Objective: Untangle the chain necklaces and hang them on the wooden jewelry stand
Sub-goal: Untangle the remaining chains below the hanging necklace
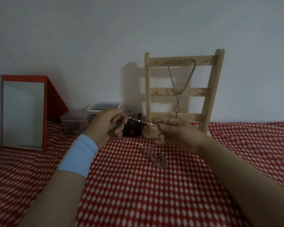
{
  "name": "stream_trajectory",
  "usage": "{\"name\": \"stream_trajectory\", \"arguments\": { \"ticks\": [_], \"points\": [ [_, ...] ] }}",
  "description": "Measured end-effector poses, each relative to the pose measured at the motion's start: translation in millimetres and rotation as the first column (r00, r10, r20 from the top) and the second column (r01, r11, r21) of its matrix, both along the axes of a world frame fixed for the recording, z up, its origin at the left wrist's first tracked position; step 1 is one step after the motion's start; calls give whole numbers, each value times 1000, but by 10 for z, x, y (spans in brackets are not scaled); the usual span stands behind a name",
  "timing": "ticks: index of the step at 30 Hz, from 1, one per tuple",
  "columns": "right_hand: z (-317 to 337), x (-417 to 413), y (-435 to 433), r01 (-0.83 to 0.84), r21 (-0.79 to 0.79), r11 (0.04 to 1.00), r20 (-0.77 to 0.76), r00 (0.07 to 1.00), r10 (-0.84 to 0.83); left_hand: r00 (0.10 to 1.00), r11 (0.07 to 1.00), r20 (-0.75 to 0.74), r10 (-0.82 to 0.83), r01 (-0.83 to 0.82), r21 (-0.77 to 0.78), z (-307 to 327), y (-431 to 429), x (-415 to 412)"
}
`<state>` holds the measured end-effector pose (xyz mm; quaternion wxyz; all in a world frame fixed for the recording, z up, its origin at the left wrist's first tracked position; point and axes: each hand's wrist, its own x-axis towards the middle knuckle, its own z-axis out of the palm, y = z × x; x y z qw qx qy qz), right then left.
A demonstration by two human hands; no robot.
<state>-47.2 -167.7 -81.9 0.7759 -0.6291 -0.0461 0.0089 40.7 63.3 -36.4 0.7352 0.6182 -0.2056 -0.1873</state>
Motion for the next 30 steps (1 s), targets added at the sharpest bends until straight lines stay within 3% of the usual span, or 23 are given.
{"name": "stream_trajectory", "arguments": {
  "ticks": [3, 8, 11, 12, 13, 15, 17, 19, 21, 24, 28, 30],
  "points": [
    [-18, 0, -28, -20, 4, 1000, 9, 1000, 20, 999, 967, 29, 39, -45, 251, -26, 52, 70],
    [-10, -20, -2, -37, -44, 998, 59, 997, 39, 996, 794, 79, 40, -79, 603, -95, 51, 101],
    [5, -49, 44, 13, -147, 989, 69, 998, -2, 913, 606, 390, -118, -245, 757, -64, -9, 103],
    [10, -53, 61, 34, -169, 985, 74, 997, -21, 866, 609, 473, -165, -288, 739, -39, -68, 58],
    [16, -55, 78, 55, -181, 982, 74, 996, -42, 850, 667, 489, -198, -249, 702, -22, -130, 5],
    [35, -62, 118, 93, -178, 980, 70, 994, -82, 885, 812, 373, -281, 12, 583, -32, -257, -137],
    [48, -69, 138, 133, -173, 976, 65, 990, -124, 891, 844, 249, -379, 222, 488, -103, -369, -232],
    [52, -78, 141, 157, -198, 967, 76, 987, -145, 905, 865, 178, -386, 288, 411, -177, -401, -237],
    [55, -78, 135, 164, -225, 960, 84, 985, -149, 937, 884, 119, -329, 261, 389, -194, -382, -194],
    [104, -116, 129, 139, -291, 946, 60, 990, -127, 954, 834, 175, -243, 114, 540, -162, -350, -118],
    [145, -171, 111, 171, -613, 771, 129, 985, -116, 928, 792, 271, -255, 40, 609, -88, -314, -145],
    [138, -165, 101, 203, -635, 746, 164, 978, -127, 931, 794, 253, -263, 59, 605, -80, -292, -157]
  ]
}}
